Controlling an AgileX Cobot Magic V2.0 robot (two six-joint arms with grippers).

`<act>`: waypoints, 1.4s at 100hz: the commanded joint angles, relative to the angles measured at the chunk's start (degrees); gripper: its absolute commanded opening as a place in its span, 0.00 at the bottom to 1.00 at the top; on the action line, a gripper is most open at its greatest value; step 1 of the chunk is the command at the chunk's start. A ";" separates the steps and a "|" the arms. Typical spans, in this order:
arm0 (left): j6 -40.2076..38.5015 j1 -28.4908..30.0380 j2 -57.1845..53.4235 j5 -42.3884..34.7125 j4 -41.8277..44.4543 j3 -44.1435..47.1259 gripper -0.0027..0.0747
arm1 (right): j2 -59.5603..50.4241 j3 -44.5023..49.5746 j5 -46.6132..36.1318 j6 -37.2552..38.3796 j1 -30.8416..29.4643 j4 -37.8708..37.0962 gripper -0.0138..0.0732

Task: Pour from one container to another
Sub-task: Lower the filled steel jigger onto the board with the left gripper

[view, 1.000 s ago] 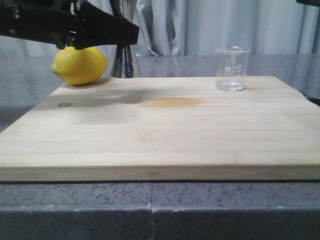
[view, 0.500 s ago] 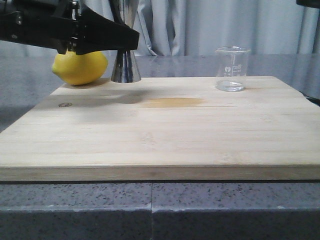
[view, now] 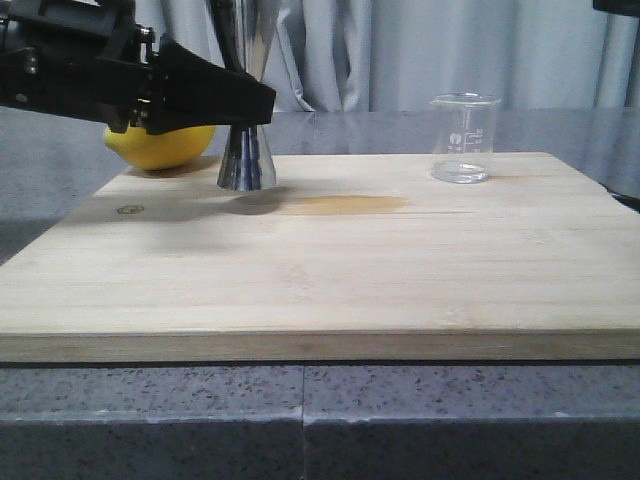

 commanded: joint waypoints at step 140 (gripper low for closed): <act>8.05 -2.90 -2.44 6.43 -8.85 2.08 0.13 | -0.74 -1.47 -3.70 -0.23 -0.19 0.41 0.79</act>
